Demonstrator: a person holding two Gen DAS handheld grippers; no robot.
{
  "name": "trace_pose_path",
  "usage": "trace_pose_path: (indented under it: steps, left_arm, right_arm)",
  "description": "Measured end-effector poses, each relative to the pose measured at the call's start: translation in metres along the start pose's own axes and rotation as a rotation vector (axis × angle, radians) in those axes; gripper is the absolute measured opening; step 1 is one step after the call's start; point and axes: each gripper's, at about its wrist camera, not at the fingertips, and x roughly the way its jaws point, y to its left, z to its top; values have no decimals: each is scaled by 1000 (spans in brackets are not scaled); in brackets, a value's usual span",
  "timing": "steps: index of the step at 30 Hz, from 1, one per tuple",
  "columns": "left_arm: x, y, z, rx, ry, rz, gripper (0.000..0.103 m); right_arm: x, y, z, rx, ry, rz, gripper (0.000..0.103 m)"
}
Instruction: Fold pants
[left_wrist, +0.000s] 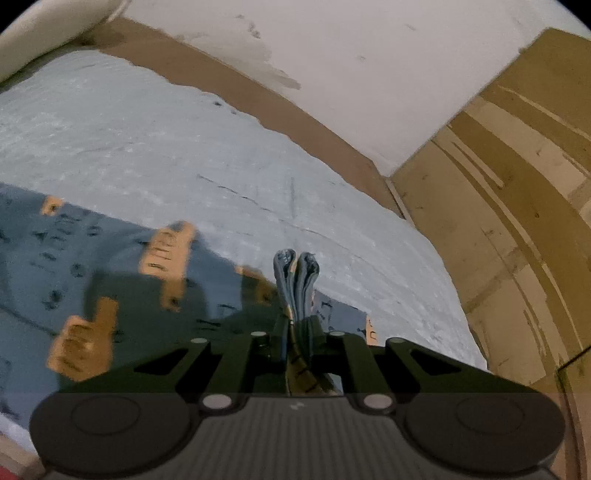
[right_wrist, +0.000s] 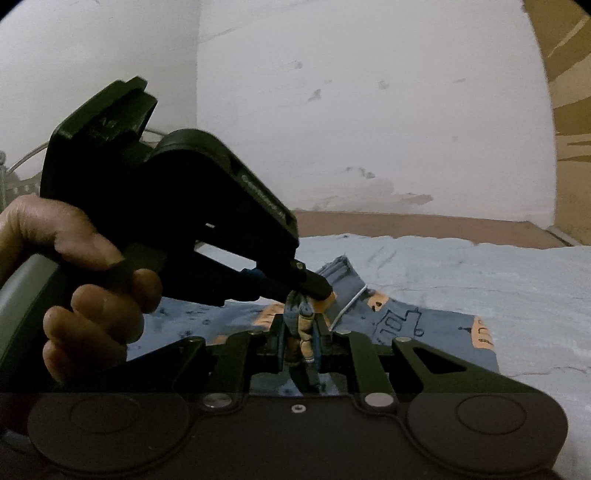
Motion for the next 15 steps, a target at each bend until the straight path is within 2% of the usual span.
trace_pose_path:
  steps: [8,15]
  left_arm:
    - [-13,41,-2,-32,-19,51,10]
    - [-5,73,-16,-97,-9,74,10]
  right_arm:
    - [29,19,-3,-26,59,76,16]
    - [60,29,-12,-52,123,90,17]
